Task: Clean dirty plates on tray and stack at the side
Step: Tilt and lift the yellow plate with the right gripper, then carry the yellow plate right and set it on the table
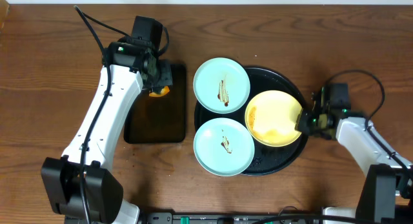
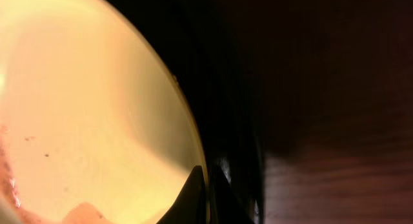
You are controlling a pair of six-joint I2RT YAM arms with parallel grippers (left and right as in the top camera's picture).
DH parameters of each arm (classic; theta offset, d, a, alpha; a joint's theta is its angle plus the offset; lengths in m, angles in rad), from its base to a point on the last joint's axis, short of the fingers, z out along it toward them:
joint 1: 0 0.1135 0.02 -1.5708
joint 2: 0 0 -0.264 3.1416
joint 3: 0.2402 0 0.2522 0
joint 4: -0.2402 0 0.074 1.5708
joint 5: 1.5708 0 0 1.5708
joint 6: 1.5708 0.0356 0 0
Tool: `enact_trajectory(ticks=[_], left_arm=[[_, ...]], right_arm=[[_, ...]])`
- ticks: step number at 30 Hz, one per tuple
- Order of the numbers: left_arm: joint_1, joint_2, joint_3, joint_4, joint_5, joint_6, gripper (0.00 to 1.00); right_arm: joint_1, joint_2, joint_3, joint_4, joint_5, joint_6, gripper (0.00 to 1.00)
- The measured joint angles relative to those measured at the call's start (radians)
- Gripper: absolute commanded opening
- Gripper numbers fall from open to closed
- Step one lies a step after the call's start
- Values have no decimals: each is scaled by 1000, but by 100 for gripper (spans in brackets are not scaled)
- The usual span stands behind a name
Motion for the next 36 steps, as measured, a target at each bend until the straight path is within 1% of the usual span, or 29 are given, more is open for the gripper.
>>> enact_trajectory(ticks=[6, 11, 15, 21, 28, 32, 36], left_arm=[[0, 0, 0, -6, 0, 0, 8], [0, 0, 0, -6, 0, 0, 8], [0, 0, -10, -6, 0, 0, 8], [7, 0, -39, -6, 0, 0, 8], [61, 0, -62, -4, 0, 0, 8], [81, 0, -92, 0, 0, 0, 8], [85, 0, -100, 6, 0, 0, 8]], right_arm=[[2, 0, 187, -102, 87, -106, 1], [28, 0, 252, -154, 182, -153, 1], [88, 0, 289, -201, 309, -170, 1], [227, 0, 340, -226, 512, -198, 1], [469, 0, 358, -218, 816, -235, 1], [573, 0, 359, -193, 941, -261, 1], [652, 0, 360, -121, 1064, -303, 1]])
